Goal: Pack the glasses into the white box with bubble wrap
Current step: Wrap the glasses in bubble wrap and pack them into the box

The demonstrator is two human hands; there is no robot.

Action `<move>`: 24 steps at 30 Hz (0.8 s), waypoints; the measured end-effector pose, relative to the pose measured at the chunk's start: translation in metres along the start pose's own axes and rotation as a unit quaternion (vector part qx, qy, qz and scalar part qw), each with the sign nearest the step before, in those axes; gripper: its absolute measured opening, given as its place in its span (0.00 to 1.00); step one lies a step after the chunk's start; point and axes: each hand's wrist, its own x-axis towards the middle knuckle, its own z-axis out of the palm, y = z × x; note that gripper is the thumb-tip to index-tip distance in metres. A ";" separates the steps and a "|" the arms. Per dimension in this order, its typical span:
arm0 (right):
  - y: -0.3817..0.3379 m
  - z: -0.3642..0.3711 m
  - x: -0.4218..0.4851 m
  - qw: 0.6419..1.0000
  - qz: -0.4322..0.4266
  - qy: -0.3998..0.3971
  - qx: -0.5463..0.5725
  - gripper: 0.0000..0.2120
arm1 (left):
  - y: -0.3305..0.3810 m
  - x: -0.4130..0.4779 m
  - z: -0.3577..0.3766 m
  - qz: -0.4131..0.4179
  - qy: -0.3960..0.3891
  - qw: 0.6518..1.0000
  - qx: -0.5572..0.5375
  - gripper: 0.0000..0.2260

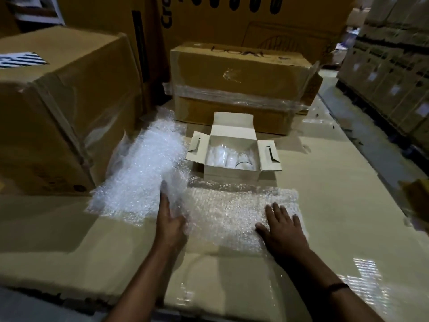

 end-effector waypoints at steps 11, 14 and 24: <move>-0.014 -0.032 0.012 0.974 -0.010 0.068 0.215 0.19 | -0.027 -0.017 0.021 0.304 -0.202 0.867 0.338 0.31; -0.032 -0.053 0.021 0.876 0.050 0.039 0.477 0.29 | -0.039 -0.017 0.026 0.317 -0.244 0.840 0.366 0.24; -0.050 -0.066 0.031 0.797 0.097 0.035 0.596 0.24 | -0.028 -0.020 0.035 0.329 -0.266 0.775 0.470 0.43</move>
